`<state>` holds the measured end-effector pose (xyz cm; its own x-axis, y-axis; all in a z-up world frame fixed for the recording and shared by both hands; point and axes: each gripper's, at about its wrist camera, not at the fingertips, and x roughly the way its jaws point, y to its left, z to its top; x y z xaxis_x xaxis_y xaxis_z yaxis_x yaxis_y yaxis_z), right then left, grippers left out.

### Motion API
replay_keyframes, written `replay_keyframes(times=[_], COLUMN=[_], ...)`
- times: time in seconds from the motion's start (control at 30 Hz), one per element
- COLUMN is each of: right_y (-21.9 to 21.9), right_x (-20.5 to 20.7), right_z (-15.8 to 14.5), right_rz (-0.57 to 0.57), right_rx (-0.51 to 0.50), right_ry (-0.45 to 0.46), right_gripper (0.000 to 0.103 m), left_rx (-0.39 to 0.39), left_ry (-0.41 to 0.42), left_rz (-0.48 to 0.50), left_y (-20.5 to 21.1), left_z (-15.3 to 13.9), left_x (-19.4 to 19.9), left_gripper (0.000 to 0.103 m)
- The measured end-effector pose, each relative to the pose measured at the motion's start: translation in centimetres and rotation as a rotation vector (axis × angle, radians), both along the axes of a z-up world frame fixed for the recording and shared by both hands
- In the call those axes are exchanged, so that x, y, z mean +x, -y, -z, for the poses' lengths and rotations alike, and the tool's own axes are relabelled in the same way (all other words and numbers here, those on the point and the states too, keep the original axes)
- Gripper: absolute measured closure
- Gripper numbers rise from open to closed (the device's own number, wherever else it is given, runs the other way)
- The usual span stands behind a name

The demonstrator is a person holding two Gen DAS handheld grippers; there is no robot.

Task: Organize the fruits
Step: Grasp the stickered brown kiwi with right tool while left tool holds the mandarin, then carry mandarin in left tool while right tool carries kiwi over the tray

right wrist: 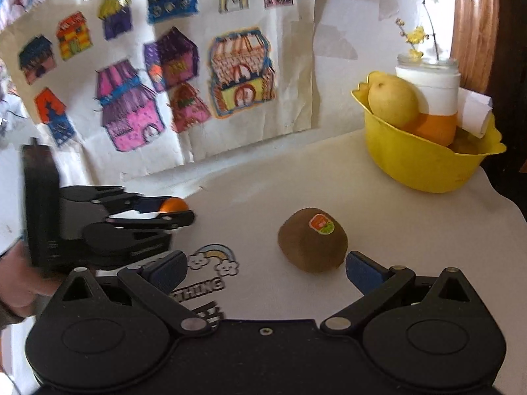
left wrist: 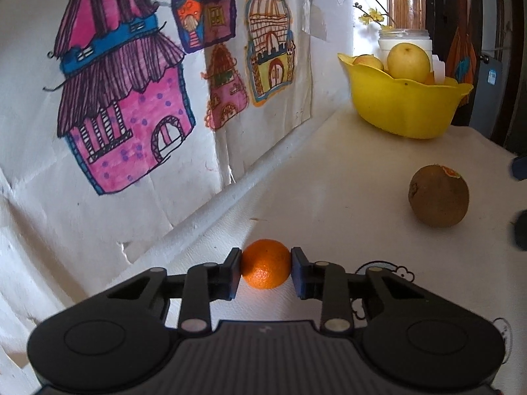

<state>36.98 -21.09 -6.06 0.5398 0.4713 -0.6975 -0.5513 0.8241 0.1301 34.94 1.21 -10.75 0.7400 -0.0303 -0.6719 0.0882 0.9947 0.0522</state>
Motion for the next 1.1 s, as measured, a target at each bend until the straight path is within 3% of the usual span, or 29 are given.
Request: replay_keyframes(times=[0.2,0.33,0.47,0.63,0.87,1.1], right_y=[-1.1,-1.9,-2.5,-2.1,-1.6,-3.0], right_x=[3.5,4.9,5.9,7.2,6.7,2.5], right_z=[2.5,3.8,4.6,5.3,5.1,3.5], right_rz=[-0.041,-0.102,-0.168,-0.179,-0.151,-0.209], right_rx=[-0.082,-0.144,-0.212,-0.187,-0.135,-0.159], right_ry=[-0.002,0.008,0.034,-0.014,-0.071,-0.065], right_gripper=[0.006,0.017,0.020,0.038,0.041,0.041], left_rx=[-0.064,-0.072,-0.080,-0.091,-0.091,-0.102], left_ry=[-0.019,-0.015,-0.016,-0.013,-0.017,-0.023], left_rz=[0.012,0.024,0.028,0.026,0.024,0.036], left_y=[0.0,0.1,0.0,-0.2,-0.2,0.6], left_z=[-0.2,-0.2,-0.2,-0.2,-0.2,-0.9], left_x=[-0.8,-0.9,-1.0,-1.2,-1.4,-2.4], left_gripper=[0.069,0.069,0.069,0.069,0.069,0.069])
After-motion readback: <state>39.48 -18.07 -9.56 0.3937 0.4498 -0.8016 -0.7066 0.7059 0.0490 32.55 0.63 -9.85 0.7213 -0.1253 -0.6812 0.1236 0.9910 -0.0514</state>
